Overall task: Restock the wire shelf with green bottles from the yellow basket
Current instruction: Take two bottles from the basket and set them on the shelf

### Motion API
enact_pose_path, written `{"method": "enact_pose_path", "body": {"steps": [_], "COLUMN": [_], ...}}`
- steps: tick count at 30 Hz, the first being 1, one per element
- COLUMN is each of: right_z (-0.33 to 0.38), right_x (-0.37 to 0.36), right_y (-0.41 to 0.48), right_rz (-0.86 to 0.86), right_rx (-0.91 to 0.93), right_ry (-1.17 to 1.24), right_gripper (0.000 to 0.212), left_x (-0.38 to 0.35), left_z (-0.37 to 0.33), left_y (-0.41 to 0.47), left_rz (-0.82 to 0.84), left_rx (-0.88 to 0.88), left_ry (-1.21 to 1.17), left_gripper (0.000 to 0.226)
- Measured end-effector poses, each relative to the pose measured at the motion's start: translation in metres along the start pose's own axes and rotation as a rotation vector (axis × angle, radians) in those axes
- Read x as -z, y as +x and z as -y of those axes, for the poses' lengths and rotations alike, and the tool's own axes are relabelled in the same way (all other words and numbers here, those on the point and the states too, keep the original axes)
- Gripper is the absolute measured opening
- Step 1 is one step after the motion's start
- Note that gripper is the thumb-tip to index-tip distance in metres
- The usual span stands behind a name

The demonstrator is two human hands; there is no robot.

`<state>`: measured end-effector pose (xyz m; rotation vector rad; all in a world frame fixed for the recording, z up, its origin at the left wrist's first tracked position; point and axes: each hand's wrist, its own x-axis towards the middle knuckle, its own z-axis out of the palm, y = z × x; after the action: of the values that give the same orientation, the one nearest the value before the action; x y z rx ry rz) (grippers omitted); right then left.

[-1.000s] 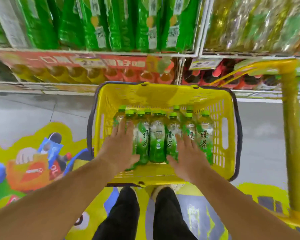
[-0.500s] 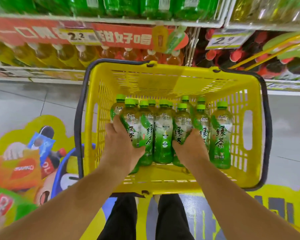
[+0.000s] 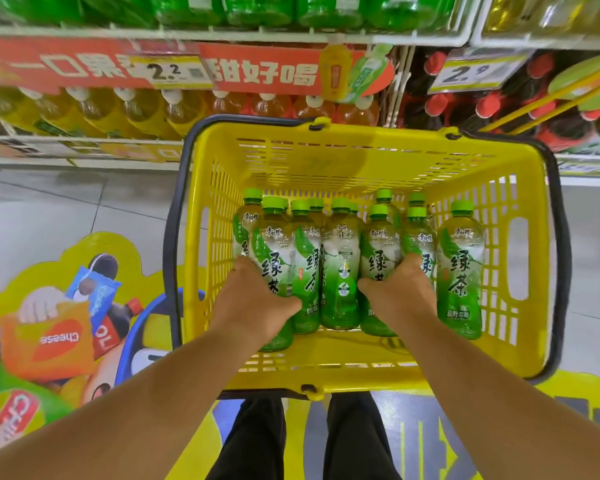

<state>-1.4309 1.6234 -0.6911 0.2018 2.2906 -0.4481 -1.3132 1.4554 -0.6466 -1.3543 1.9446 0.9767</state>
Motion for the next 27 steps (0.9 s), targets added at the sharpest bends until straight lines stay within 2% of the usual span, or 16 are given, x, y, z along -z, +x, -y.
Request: {"method": "enact_pose_path", "body": {"steps": [5,11,16,22,27], "right_z": [-0.008,-0.004,0.013,0.036,0.06], "right_x": [0.01,0.02,0.055,0.093,0.132], "right_y": [-0.008,-0.027,-0.062,-0.108,-0.159], "right_rz": [0.078,0.093,0.081,0.085,-0.003], "right_rx": [-0.001,0.077,0.117,0.184,0.227], "right_ry": [0.315,0.307,0.383,0.464,0.499], "right_gripper": [0.046,0.076,0.049,0.057,0.05], "left_x": [0.008,0.021,0.042,0.083,0.128], "left_z": [-0.005,-0.015,-0.029,-0.051,-0.07], "left_y": [-0.008,-0.025,-0.054,-0.096,-0.144], "left_rz": [0.044,0.052,0.029,-0.004,-0.083], "left_rx": [0.003,-0.036,-0.06,-0.143,-0.17], "left_ry": [0.009,0.024,-0.018,-0.069,-0.073], "left_gripper": [0.068,0.061,0.055,0.056,0.053]}}
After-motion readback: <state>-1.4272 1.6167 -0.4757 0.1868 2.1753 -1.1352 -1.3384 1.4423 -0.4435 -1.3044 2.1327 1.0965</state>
